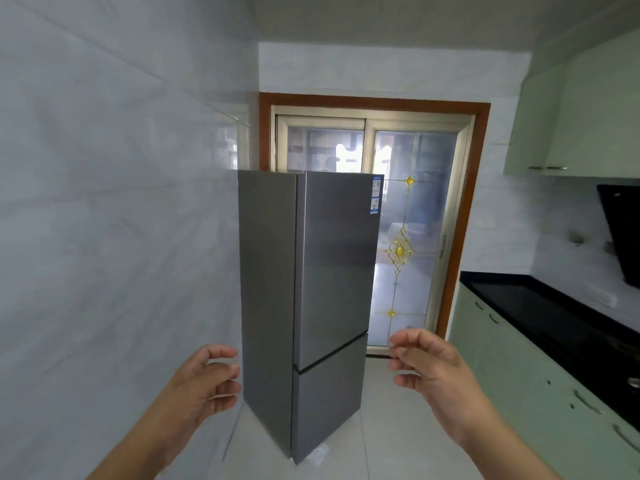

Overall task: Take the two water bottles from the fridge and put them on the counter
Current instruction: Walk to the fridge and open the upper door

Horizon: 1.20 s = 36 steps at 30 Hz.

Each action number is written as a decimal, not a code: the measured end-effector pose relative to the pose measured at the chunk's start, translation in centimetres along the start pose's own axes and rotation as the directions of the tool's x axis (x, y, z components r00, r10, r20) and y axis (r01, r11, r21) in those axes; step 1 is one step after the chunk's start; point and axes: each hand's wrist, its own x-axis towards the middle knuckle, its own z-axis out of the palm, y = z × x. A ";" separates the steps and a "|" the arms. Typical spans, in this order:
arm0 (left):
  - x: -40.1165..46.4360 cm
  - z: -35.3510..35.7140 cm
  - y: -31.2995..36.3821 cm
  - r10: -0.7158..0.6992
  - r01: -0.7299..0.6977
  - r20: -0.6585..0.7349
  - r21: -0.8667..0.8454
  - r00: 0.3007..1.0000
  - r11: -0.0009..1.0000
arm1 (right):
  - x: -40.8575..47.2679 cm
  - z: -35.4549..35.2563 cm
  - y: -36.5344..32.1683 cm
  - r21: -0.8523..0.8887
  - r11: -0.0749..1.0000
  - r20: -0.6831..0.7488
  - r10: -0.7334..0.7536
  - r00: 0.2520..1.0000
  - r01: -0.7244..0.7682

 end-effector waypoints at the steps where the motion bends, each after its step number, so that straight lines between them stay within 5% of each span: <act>1: 1.9 -0.4 -0.1 -0.011 0.011 0.008 0.005 1.000 1.000 | 1.2 0.6 0.0 0.003 1.000 -0.013 0.000 1.000 0.000; 18: 21.8 -1.8 -0.3 -0.085 0.086 0.077 -0.016 0.993 0.996 | 19.6 4.7 3.3 0.005 0.998 -0.031 0.060 0.998 -0.060; 29: 32.1 -1.1 -0.1 -0.042 0.051 -0.170 0.049 0.985 0.997 | 36.2 6.6 3.9 0.057 0.998 0.170 0.003 0.985 -0.013; 36: 37.4 -1.9 -0.4 -0.056 0.063 -0.178 0.034 0.982 0.997 | 43.5 9.3 5.0 0.059 0.996 0.243 0.045 0.969 -0.061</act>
